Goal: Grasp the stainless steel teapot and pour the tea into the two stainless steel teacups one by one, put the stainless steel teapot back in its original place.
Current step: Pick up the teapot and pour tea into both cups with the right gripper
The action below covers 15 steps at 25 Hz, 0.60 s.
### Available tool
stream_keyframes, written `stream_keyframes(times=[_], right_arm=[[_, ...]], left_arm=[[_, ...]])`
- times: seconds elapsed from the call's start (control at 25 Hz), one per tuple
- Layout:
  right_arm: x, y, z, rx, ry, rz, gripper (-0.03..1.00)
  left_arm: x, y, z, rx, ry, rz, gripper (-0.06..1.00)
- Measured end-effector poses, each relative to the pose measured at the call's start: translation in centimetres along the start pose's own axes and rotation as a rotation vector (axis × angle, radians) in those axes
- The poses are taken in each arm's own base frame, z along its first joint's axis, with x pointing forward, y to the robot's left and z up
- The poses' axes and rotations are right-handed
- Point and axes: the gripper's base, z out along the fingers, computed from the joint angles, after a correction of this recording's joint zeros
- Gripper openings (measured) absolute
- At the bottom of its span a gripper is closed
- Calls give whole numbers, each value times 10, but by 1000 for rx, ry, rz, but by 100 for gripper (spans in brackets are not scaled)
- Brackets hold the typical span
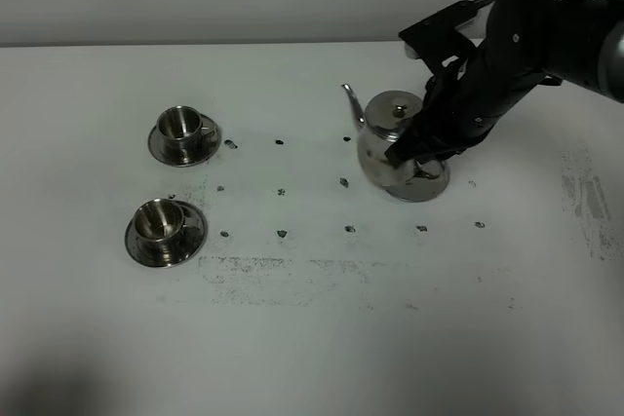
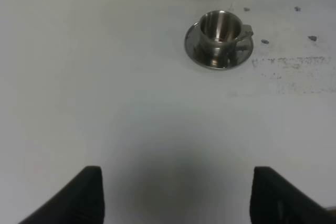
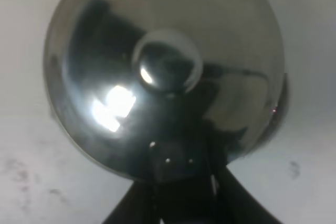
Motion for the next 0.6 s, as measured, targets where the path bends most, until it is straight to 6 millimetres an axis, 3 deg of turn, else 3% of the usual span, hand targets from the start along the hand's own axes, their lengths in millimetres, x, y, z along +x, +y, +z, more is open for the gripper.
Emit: stream_keyframes(times=[0.32, 0.44, 0.6], right_arm=[[-43, 22, -37, 7, -131, -216, 20], [-56, 26, -40, 0, -142, -282, 20], [-73, 26, -26, -16, -106, -355, 20]], left_arm=[[0, 0, 0, 0, 0, 0, 58], [0, 0, 0, 0, 0, 0, 58], [0, 0, 0, 0, 0, 0, 58]])
